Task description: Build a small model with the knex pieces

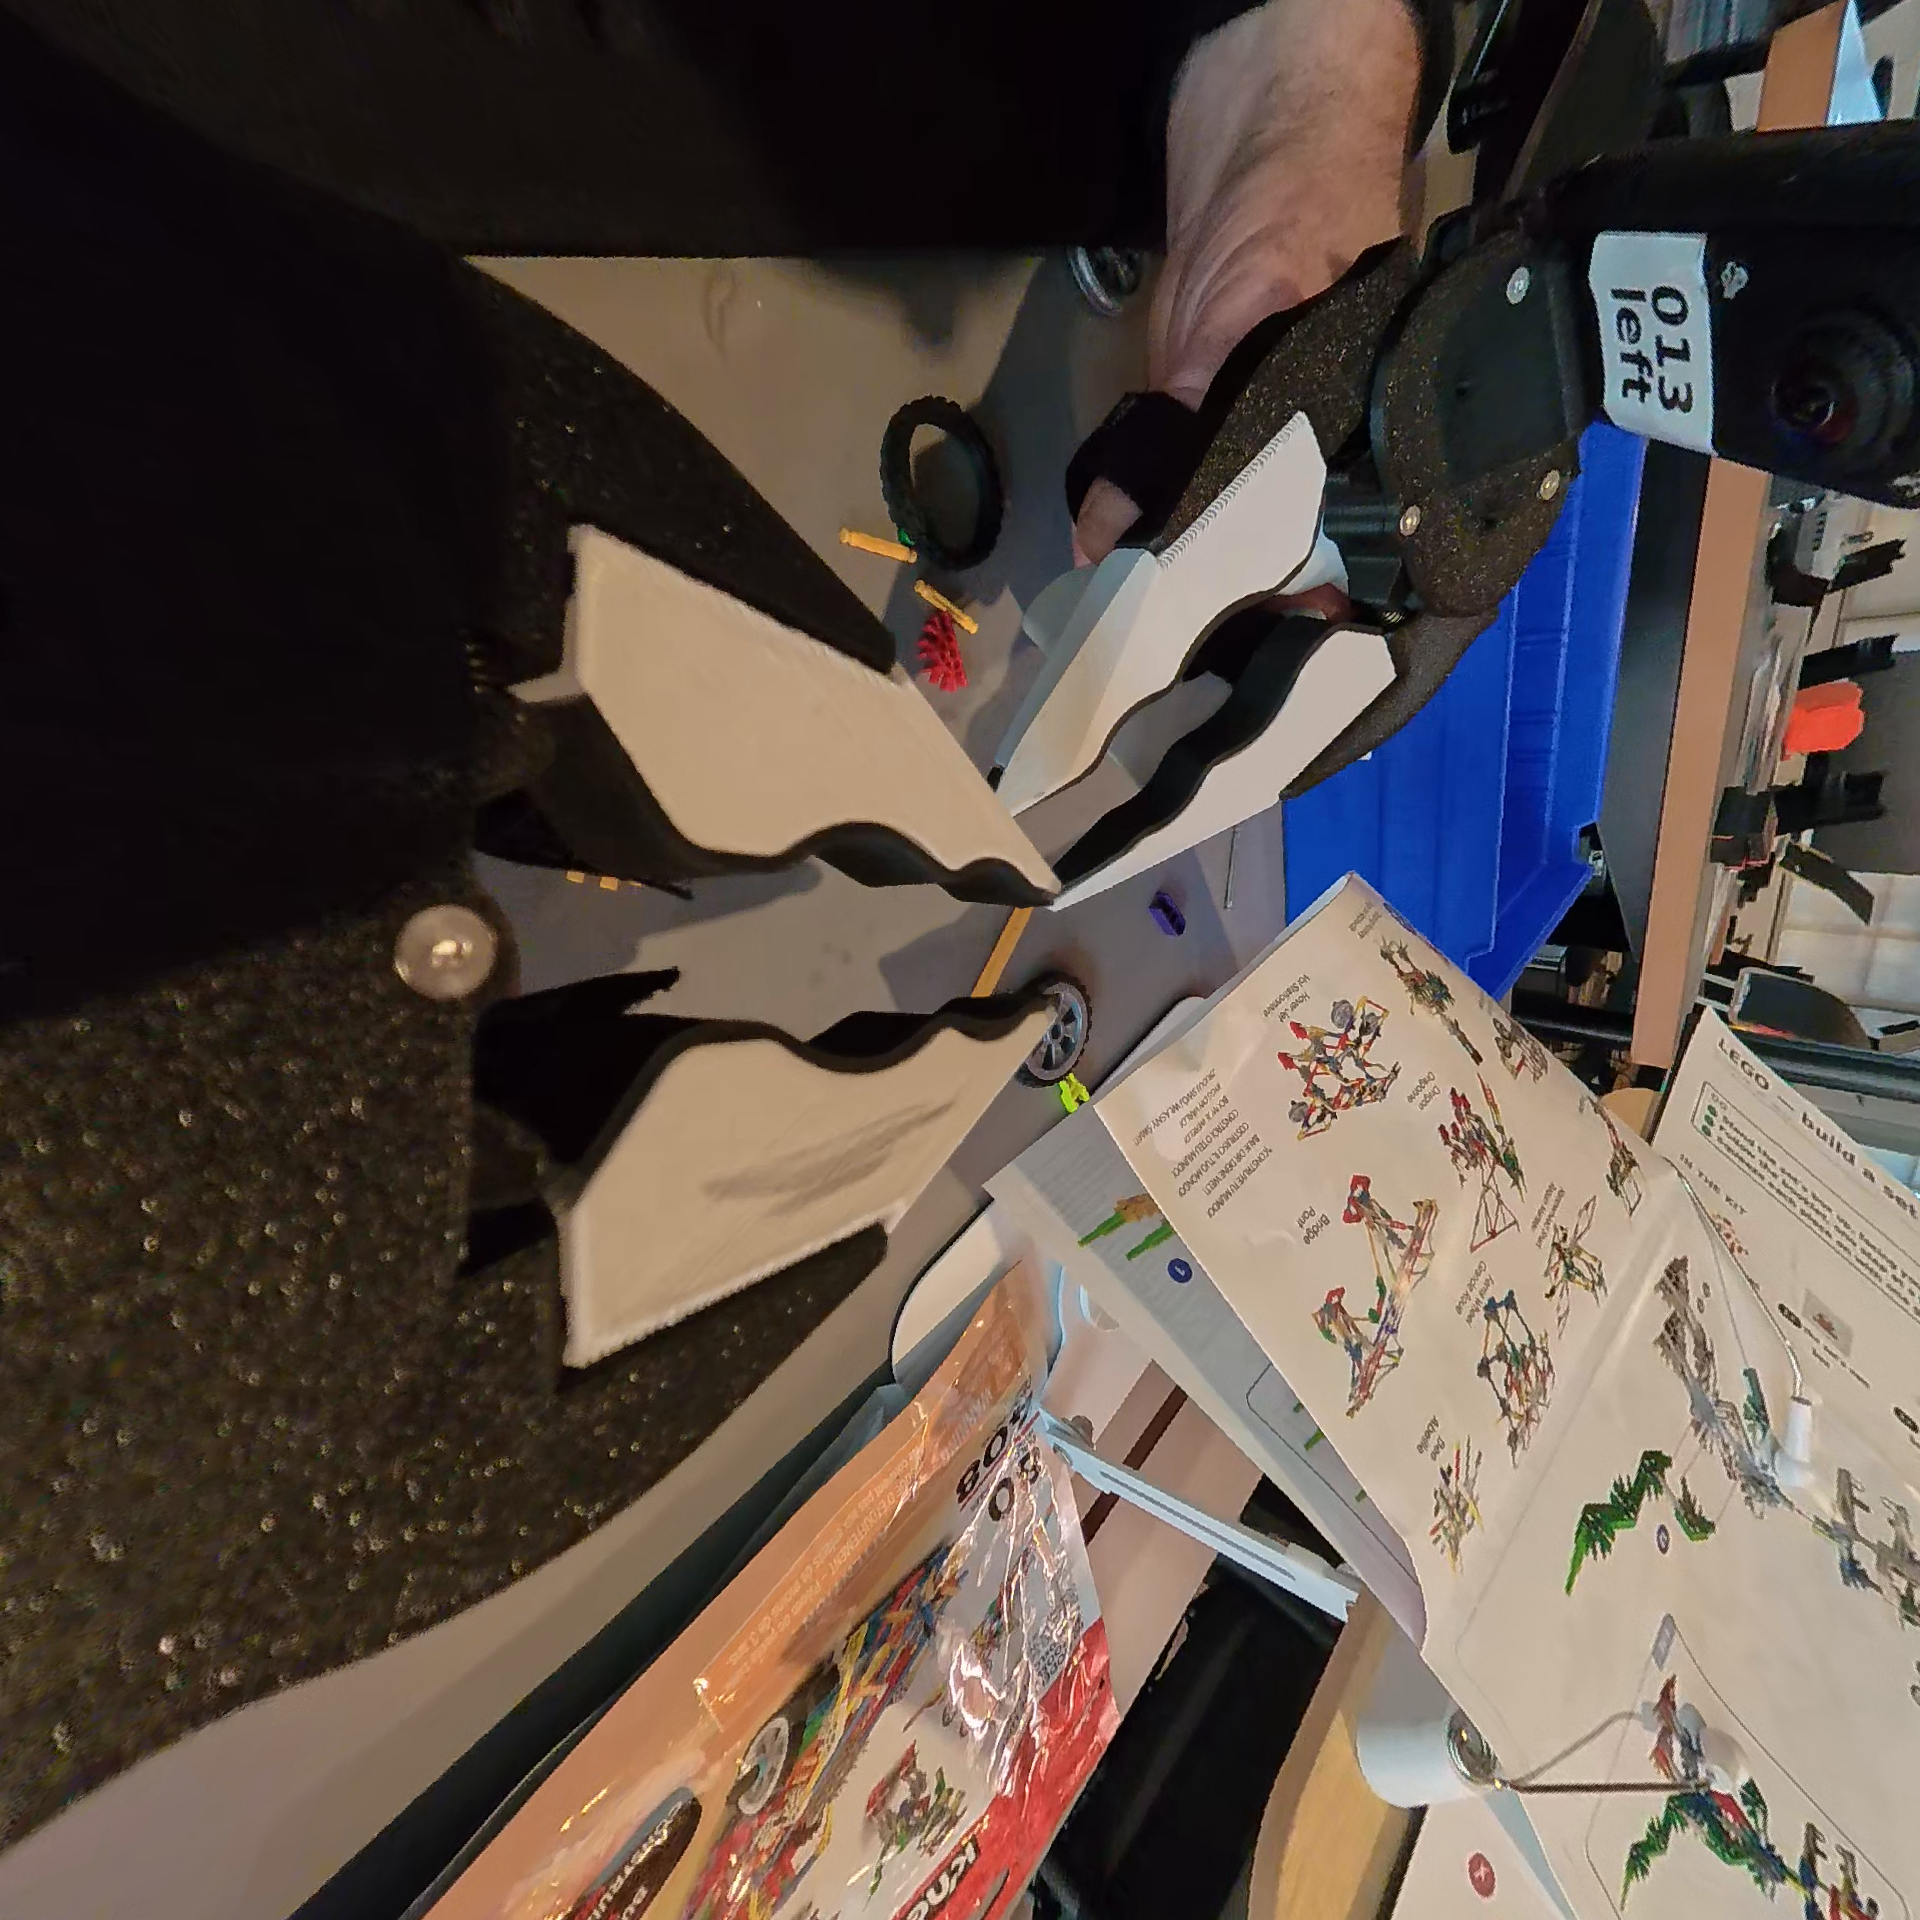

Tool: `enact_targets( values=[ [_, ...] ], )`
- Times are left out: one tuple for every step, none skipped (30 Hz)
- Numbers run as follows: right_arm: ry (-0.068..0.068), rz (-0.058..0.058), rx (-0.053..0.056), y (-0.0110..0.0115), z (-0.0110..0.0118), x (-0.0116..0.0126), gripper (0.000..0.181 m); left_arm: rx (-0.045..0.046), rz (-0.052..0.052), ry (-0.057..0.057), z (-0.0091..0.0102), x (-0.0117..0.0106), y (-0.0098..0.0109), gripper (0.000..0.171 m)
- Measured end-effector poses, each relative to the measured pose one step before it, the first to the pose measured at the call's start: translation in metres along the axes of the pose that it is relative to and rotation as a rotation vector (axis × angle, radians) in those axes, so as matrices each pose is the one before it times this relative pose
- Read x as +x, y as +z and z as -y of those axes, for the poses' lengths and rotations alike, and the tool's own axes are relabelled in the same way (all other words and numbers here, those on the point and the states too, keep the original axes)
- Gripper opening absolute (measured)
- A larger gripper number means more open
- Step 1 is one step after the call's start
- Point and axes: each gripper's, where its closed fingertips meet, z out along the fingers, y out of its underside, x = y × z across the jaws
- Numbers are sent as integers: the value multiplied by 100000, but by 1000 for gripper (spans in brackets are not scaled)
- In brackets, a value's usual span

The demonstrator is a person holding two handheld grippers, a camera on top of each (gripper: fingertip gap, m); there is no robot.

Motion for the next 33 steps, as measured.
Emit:
enact_targets(
  values=[
    [-199, -98, -54, -21, 2, 13, 17, 280, -98, 126, 38, 20, -10, 24],
    [-152, -68, -72, -8, -9, 11, 17, 357, -136, 115, 28, 21, -3, 24],
    [-187, -174, -20, -16, -3, 21, 17, 173, -232, 156, 17, 30, -7, 24],
    [15, -5, 5, 5, -10, 8, 17, 124, -191, 322, 9, 34, -16, 24],
    [264, -100, -129, 10, -33, 51, 17, 399, -123, 535, 68, 32, -57, 24],
    [240, -380, -108, 11, -39, 81, 17, 473, -87, 793, 126, 34, -100, 24],
    [313, -102, -38, 1, -26, 63, 17, 424, -202, 1437, 182, 29, -172, 24],
    [528, 191, -113, 7, -49, 34, 17, 476, 455, 1772, 263, -91, -288, 25],
    [458, 22, -102, 4, -46, 53, 17, 1009, 1119, 1223, 405, -204, -396, 24],
    [104, -200, 202, -19, 3, 71, 17, 1659, -403, 569, 539, 16, -487, 25],
    [183, -93, 194, -28, 9, 64, 17, 1989, -707, 612, 623, 78, -566, 25],
    [427, 133, 45, -12, -18, 27, 17, 2317, 390, 918, 701, -41, -664, 25],
    [359, 56, 31, -15, -10, 44, 17, 2152, 579, 955, 674, -56, -717, 26],
    [100, -153, 140, -17, 31, 44, 17, 1606, 274, 918, 587, -7, -744, 27],
    [3, 52, 92, -19, 28, -9, 17, 3046, 1590, 2015, 764, -129, -891, 29],
    [-80, 96, -36, -4, 9, -38, 17, 3765, 3730, 3026, 903, -399, -1024, 32],
    [-275, -27, -158, 3, -3, -22, 17, 1591, 3014, 2655, 625, -417, -973, 35],
    [-357, 95, -189, 18, -20, -60, 17, -245, 1966, 1810, 352, -390, -891, 35],
    [-328, 194, -313, 26, -22, -80, 17, -246, 2281, 1838, 294, -486, -869, 35],
    [-399, 218, -406, 40, -49, -95, 17, -352, 2956, 1804, 245, -645, -866, 35],
    [-563, 120, -481, 40, -64, -93, 17, -995, 2681, 1175, 108, -696, -803, 35],
    [-694, 122, -409, 38, -42, -102, 17, -1584, 2577, 919, 16, -727, -745, 35],
    [-690, 98, -325, 32, -22, -94, 17, -938, 2789, 976, 95, -779, -746, 34],
    [-639, 24, -234, 23, -14, -73, 17, -181, 2292, 758, 227, -709, -736, 34],
    [-493, 14, -206, 9, -7, -56, 17, -900, 2115, 1119, 169, -704, -697, 33],
    [-309, 7, -178, -4, -1, -42, 17, -1289, 3147, 1833, 139, -858, -697, 33],
    [-212, -14, -119, 2, -8, -17, 17, -1083, 3218, 2081, 161, -872, -678, 33],
    [-213, -15, -3, -26, 20, -15, 17, -1713, 2436, 2421, 34, -802, -642, 32],
    [-119, 51, 80, -15, 21, -23, 17, -2571, 2977, 2726, -168, -928, -614, 32],
    [129, 192, -78, -3, -12, -26, 17, -2704, 3466, 2357, -305, -1056, -562, 33],
    [147, 144, -260, 20, -41, -11, 17, -2907, 2641, 1626, -474, -974, -511, 33],
    [-91, -88, -244, 4, -38, 12, 17, -3240, 2508, 1117, -638, -975, -447, 33],
    [-208, -32, -69, 8, -10, -16, 17, -3236, 2728, 763, -735, -1005, -405, 33]
  ],
)
